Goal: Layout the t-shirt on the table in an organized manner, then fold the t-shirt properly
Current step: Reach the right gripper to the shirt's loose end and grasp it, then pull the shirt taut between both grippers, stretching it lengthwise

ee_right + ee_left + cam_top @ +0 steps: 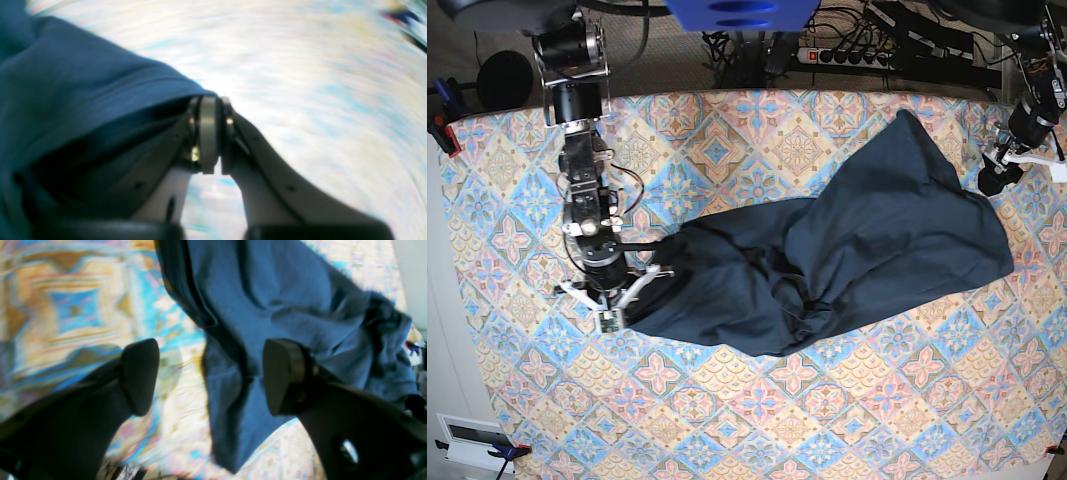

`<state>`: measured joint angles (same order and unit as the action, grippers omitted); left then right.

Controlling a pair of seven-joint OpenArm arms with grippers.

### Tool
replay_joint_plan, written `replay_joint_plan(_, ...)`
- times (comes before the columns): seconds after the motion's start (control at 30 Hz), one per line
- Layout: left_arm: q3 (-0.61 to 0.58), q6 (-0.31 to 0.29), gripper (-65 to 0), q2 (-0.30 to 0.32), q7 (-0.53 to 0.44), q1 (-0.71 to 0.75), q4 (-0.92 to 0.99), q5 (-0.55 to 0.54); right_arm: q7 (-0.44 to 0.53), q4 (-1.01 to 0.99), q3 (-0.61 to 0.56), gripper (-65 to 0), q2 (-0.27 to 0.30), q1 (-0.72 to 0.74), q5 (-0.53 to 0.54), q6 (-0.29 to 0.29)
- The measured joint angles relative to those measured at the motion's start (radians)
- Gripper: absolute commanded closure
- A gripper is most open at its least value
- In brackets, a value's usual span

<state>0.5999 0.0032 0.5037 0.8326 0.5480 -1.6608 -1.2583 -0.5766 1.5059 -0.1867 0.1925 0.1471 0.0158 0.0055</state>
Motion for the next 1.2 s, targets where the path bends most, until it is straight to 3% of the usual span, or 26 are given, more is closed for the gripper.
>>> replay_joint_plan(0.13,-0.008,0.001,-47.9,-0.002,0.002,-0.001,0.000,0.001,-0.030,0.001,0.203,-0.7,0.009,-0.031,-0.008,-0.009)
replay_joint_plan(0.3,-0.008,0.000,-47.9,-0.002,0.002,0.001,0.000,0.001,-0.011,0.000,0.322,-2.7,0.006,-0.014,-0.008,-0.007)
replay_joint_plan(0.53,-0.056,0.000,-47.9,0.000,0.042,-0.044,-0.002,0.005,-0.018,0.003,0.320,-18.1,0.007,-0.029,-0.008,-0.006)
replay_joint_plan(0.63,-0.089,-0.081,-47.9,0.001,0.151,-0.112,-0.005,-0.004,-0.013,0.022,0.320,-21.8,0.007,-0.085,-0.009,-0.005)
replay_joint_plan(0.77,-0.130,-0.108,-47.9,0.002,0.218,-0.172,-0.007,0.001,-0.038,0.047,0.322,-22.4,0.006,-0.151,-0.008,-0.007)
replay_joint_plan(1.0,-0.175,-0.109,-47.9,-0.030,0.216,-0.263,-0.007,0.010,-0.017,0.122,0.321,-22.4,0.007,-0.213,-0.008,-0.007)
replay_joint_plan(1.2,-0.198,-0.105,-47.9,-0.117,0.225,-0.325,-0.006,0.169,-0.012,0.161,0.320,-22.4,0.002,-0.213,-0.008,-0.003)
